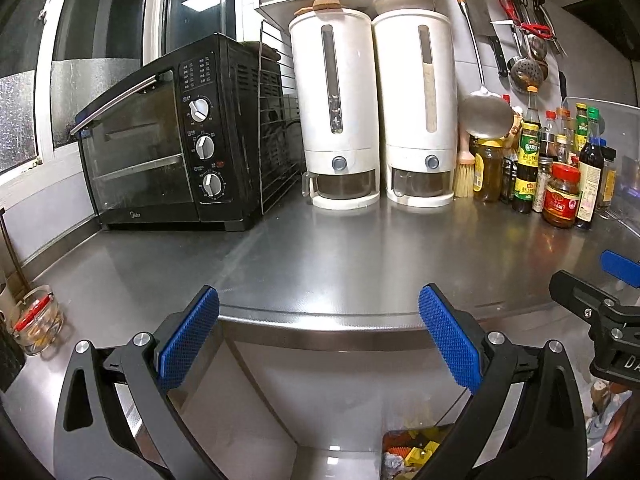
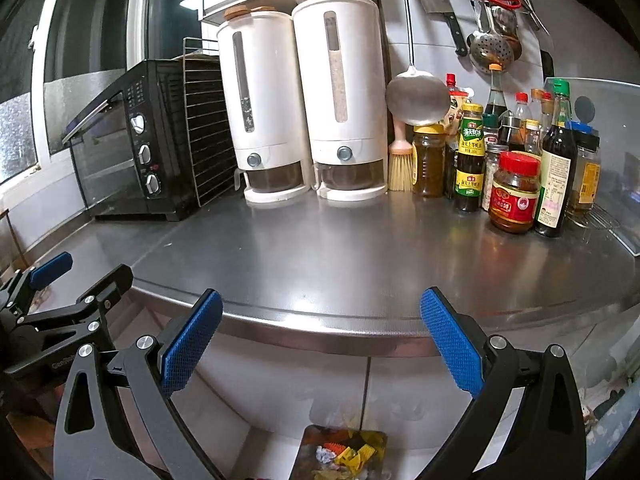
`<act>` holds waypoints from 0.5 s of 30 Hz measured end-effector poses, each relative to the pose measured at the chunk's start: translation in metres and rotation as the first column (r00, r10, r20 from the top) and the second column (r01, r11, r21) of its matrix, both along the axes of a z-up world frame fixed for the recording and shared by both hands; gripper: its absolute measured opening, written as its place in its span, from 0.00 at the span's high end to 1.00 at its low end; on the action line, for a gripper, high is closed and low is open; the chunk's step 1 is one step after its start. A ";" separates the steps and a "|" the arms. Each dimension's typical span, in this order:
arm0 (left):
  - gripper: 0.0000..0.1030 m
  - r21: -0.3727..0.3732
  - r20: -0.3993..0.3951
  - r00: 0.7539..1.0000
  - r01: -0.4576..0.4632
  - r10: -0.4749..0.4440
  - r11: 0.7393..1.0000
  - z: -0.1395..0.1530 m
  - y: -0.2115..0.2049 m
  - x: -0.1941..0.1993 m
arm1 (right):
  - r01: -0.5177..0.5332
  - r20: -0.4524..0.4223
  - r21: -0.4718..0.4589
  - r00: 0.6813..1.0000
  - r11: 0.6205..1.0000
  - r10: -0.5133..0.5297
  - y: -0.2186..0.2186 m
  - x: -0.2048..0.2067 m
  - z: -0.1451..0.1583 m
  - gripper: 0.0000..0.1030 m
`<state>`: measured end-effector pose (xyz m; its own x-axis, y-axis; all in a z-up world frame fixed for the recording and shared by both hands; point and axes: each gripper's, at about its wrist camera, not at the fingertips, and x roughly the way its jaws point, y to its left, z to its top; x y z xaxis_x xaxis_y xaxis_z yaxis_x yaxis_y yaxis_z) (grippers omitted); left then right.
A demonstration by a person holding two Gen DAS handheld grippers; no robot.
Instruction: Collect trash
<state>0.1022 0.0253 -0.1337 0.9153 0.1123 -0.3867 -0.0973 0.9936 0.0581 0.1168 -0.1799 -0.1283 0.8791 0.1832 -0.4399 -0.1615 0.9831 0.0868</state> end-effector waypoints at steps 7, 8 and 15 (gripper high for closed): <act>0.08 -0.009 0.001 1.000 -0.005 0.005 1.000 0.002 0.000 0.001 | 0.015 0.009 -0.004 1.000 1.000 -0.015 -0.002 0.002 0.002 0.03; 0.08 -0.011 0.001 1.000 -0.005 0.005 1.000 0.002 0.000 0.000 | 0.019 0.008 -0.005 1.000 1.000 -0.019 -0.002 0.003 0.002 0.03; 0.08 -0.012 0.002 1.000 -0.001 0.001 1.000 0.002 0.000 0.001 | 0.030 0.011 -0.008 0.999 1.000 -0.030 -0.003 0.003 0.002 0.03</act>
